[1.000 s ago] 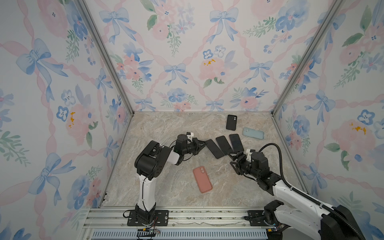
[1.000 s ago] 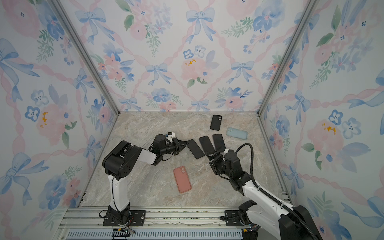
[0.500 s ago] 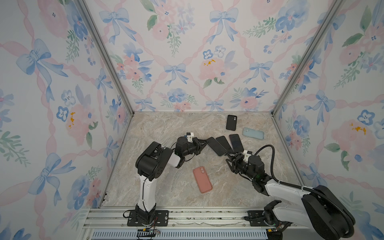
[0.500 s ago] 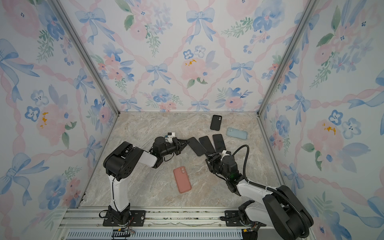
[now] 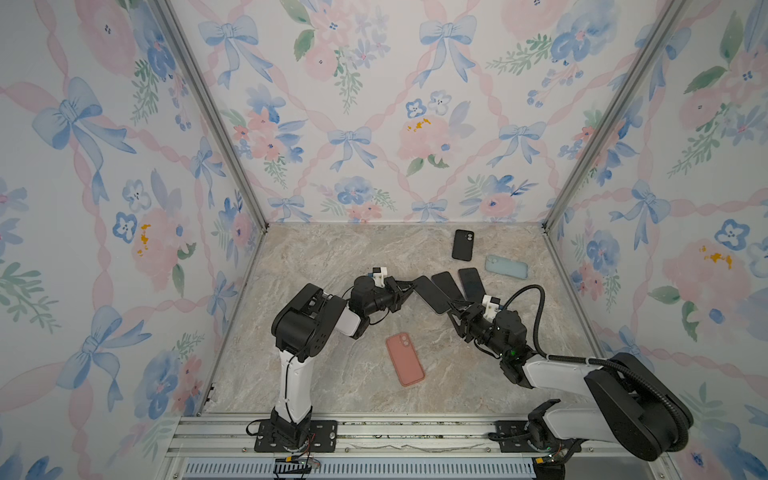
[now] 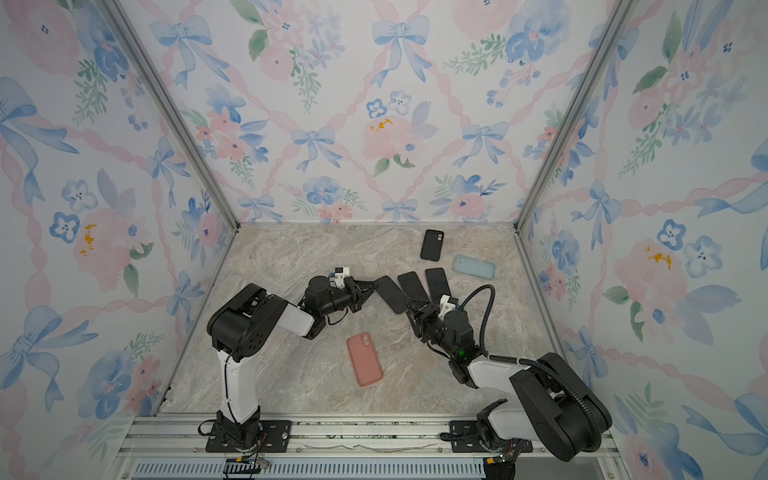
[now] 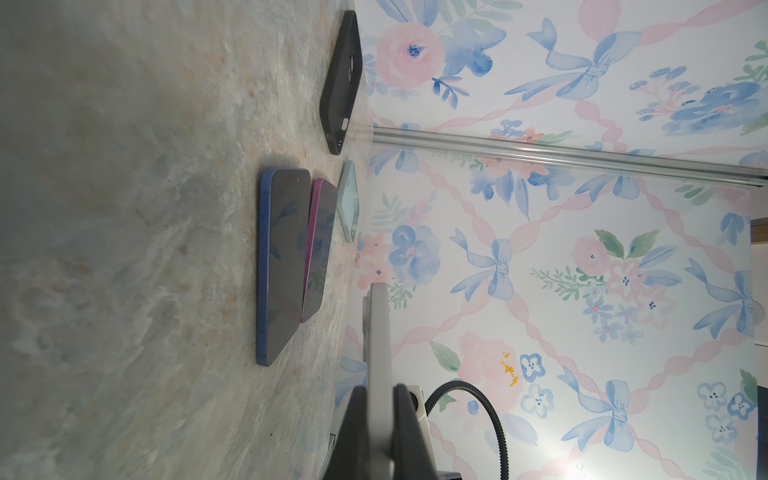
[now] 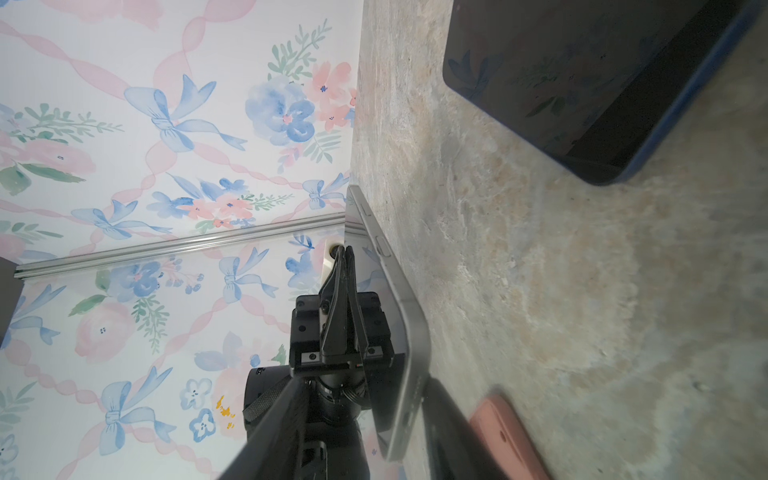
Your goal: Put the phone into the phone case
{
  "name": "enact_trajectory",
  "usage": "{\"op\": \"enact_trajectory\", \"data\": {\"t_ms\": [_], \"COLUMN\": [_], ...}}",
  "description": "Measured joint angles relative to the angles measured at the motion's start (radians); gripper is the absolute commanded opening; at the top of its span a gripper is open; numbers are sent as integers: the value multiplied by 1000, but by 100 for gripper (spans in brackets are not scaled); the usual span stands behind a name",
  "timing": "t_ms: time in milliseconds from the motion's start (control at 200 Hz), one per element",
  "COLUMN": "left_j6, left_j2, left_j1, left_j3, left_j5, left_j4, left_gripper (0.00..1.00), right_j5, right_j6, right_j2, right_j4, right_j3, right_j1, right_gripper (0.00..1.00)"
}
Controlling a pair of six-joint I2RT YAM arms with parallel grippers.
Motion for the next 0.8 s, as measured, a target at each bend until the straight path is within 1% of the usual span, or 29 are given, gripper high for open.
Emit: {"op": "enact_trajectory", "data": {"t_ms": [100,210,270,415,470,800], "left_j6": [-1,-7,-7,-7,-7,-11], "left_j2": [-2,-2,-2,-7,-10,-16], "left_j1": [-4,-7,-8,-8,-8,-7], "left_j3": [0,0,0,0,0,-8], "left_j5": [0,0,0,0,0,-12], "left_j4": [1,5,8,12,15,18], "left_gripper": [0,0,0,0,0,0], "right_j5": [0,0,-3,-16,-19,-26], "right_j6": [-7,-11,-14,-18,-19,-7], "right_j2": [0,8,27,77,88,140], "right_j4": [0,5,19,60,75,172], "right_j3": [1,1,2,5,5,12], "right_j1": [0,1,2,6,7,7], "right_gripper": [46,43,37,29,25,12]}}
